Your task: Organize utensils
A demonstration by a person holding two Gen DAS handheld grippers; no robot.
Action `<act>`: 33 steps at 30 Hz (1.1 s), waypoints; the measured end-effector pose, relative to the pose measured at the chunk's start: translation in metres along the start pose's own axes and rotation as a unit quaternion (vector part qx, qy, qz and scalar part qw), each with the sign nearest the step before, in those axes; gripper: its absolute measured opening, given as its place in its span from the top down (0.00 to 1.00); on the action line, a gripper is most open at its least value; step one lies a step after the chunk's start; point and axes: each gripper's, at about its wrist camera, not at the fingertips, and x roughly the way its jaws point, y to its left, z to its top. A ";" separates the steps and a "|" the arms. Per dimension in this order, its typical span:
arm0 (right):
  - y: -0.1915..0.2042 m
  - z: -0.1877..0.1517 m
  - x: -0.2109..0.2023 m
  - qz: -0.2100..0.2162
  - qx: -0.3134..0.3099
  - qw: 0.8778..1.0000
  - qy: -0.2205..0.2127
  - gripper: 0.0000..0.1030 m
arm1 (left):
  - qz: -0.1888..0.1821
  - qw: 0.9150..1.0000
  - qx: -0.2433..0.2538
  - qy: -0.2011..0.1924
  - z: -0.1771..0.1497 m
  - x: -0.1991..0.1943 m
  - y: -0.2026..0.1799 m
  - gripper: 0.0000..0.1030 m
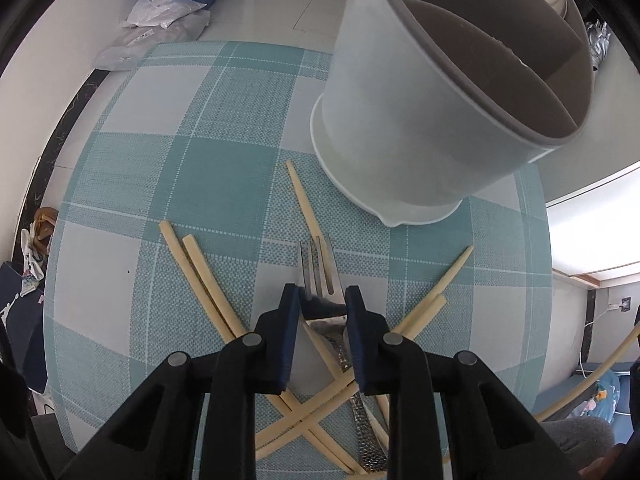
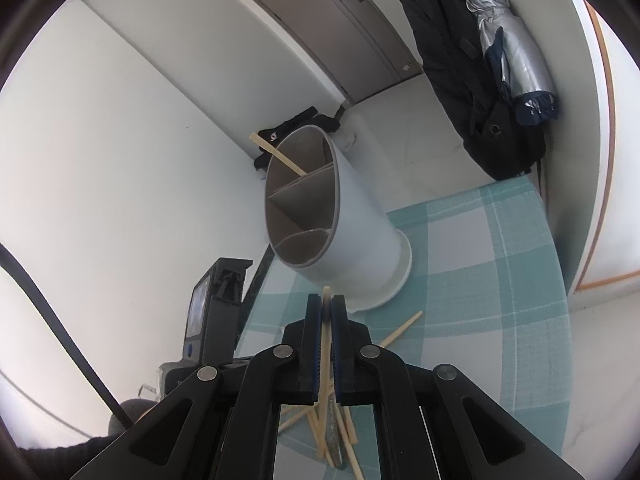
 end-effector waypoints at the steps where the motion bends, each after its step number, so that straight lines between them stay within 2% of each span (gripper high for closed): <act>1: 0.000 0.000 0.000 -0.001 0.000 1.000 -0.001 0.96 | -0.002 1.000 -0.004 -0.004 0.000 -0.001 0.001 0.82; 5: 0.000 0.000 -0.002 -0.003 -0.001 1.000 -0.005 0.96 | -0.009 0.999 -0.020 -0.027 0.001 -0.009 0.010 0.82; 13: 0.011 -0.003 -0.006 -0.008 -0.027 0.999 -0.016 0.96 | -0.012 0.993 -0.017 -0.117 0.003 -0.042 0.013 0.84; 21: 0.015 -0.007 -0.005 -0.017 -0.029 0.999 -0.018 0.96 | -0.020 0.988 -0.012 -0.151 -0.002 -0.057 0.015 0.86; 22: 0.015 -0.007 -0.005 -0.019 -0.029 0.999 -0.019 0.96 | -0.022 0.988 -0.013 -0.154 -0.004 -0.058 0.015 0.88; 23: 0.015 -0.007 -0.005 -0.020 -0.029 0.999 -0.019 0.96 | -0.022 0.987 -0.011 -0.158 -0.004 -0.060 0.016 0.99; 24: 0.015 -0.007 -0.004 -0.022 -0.028 0.999 -0.019 0.96 | -0.021 0.987 -0.009 -0.161 -0.003 -0.061 0.017 0.99; 29: 0.016 -0.006 -0.002 -0.026 -0.029 0.999 -0.020 0.96 | -0.037 0.986 0.002 -0.162 -0.004 -0.064 0.017 1.00; 33: 0.018 -0.007 0.000 -0.026 -0.030 0.999 -0.019 0.96 | -0.050 0.988 -0.017 -0.145 0.000 -0.061 0.025 1.00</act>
